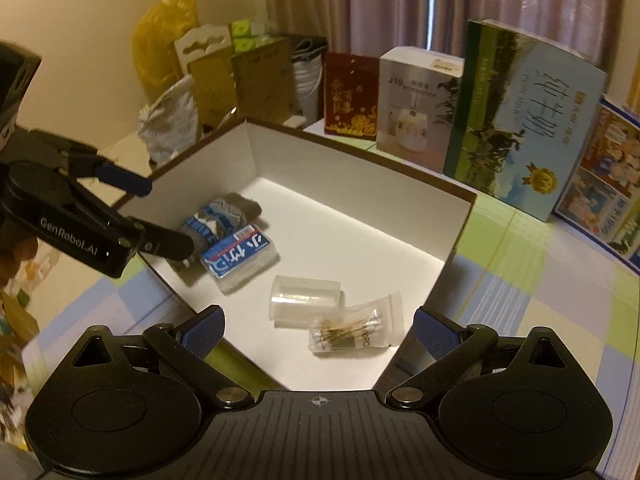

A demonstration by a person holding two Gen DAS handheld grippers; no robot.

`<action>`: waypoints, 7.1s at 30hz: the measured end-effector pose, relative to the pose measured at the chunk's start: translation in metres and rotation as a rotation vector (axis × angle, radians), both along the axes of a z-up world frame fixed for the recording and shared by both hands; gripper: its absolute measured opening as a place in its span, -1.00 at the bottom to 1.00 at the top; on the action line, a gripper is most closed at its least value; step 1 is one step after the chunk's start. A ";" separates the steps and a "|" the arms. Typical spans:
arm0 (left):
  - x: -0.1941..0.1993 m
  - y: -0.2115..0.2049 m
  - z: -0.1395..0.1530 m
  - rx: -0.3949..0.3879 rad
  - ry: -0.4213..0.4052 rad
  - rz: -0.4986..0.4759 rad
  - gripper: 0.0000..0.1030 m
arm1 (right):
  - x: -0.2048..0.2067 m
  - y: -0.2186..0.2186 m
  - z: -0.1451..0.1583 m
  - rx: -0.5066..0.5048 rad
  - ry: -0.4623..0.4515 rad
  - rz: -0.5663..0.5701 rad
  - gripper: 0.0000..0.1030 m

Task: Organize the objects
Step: 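Withdraw both tools from the box toward the black box and white clip, then grasp the black FLYCO box with the left tool while the right tool grasps the white claw clip, then carry the black box and white clip over the brown box with both tools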

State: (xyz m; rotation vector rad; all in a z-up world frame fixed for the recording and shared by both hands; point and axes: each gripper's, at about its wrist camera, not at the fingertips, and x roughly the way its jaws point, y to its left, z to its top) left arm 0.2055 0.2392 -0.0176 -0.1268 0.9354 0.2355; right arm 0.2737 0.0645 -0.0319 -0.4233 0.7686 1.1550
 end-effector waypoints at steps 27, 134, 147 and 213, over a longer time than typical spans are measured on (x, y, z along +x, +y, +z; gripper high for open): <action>-0.029 -0.171 0.000 -0.097 -0.056 -0.223 0.83 | -0.037 -0.208 0.002 0.052 0.120 -0.392 0.91; 0.050 -0.262 -0.108 -0.055 0.215 -0.215 -0.16 | 0.013 -0.323 -0.058 0.130 0.446 -0.790 -0.24; 0.015 -0.243 -0.093 -0.074 0.152 -0.171 -0.26 | 0.001 -0.305 -0.045 0.136 0.416 -0.727 -0.24; 0.125 0.040 -0.042 -0.079 -0.023 0.110 -0.26 | 0.088 0.071 -0.043 -0.014 0.237 -0.233 -0.24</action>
